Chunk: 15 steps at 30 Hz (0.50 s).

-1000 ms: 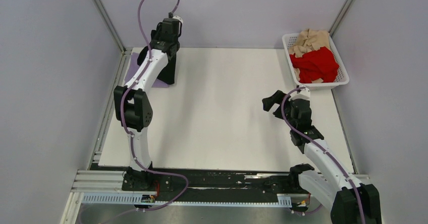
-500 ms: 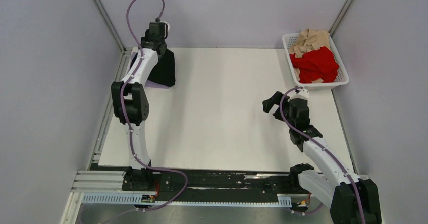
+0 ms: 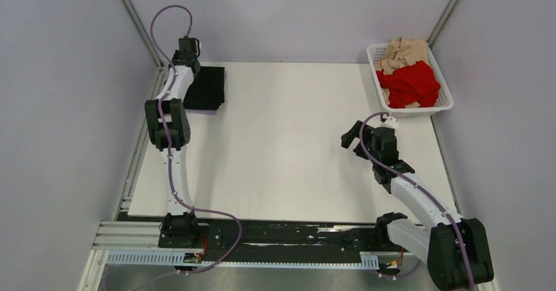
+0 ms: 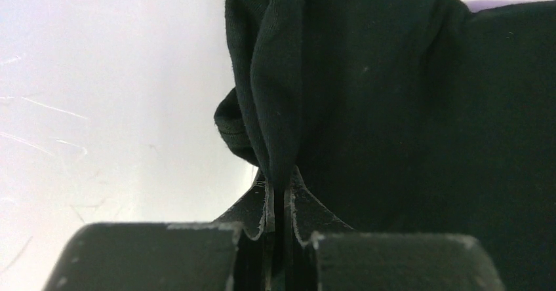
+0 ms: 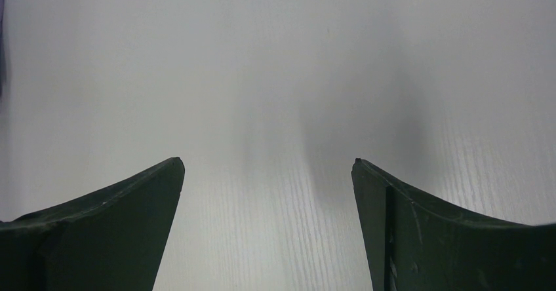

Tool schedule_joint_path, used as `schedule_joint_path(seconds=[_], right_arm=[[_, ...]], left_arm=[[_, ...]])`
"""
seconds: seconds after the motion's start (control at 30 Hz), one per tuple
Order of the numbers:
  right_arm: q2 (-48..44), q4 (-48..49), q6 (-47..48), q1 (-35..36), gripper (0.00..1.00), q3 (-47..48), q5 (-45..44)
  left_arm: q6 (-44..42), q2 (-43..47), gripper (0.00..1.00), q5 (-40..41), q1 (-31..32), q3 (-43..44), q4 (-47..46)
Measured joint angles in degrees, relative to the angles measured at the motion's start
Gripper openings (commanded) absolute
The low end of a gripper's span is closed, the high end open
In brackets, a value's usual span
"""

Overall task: Fold and stack the t-shirts
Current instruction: Put the neatly folded tshirt into the corner of the board with the left arm

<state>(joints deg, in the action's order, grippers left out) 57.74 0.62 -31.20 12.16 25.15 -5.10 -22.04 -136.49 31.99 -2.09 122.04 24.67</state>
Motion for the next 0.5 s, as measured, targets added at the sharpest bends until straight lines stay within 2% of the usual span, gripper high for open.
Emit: schedule_joint_path(seconds=[0.1,0.17,0.23,0.3,0.5], right_arm=[[1.16,-0.37,-0.04,0.0,1.0,0.07,0.02],[1.73,-0.63,-0.15,0.0,1.0,0.13,0.0],[2.05,-0.9,-0.22,0.0,1.0,0.28,0.02],[2.12,-1.03,-0.22,0.0,1.0,0.44,0.02],[1.29,-1.31,-0.44,0.0,1.0,0.52,0.02]], left_arm=[[1.14,-0.61,0.26,0.0,-0.66,0.37,-0.04],[1.66,-0.85,0.43,0.31,-0.83,0.39,-0.11],[2.1,-1.2,0.92,1.27,-0.96,0.48,-0.48],[2.99,-1.99,0.99,2.49,-1.07,1.64,-0.46],[7.45,-3.23,1.0,5.01,-1.95,4.96,0.5]])
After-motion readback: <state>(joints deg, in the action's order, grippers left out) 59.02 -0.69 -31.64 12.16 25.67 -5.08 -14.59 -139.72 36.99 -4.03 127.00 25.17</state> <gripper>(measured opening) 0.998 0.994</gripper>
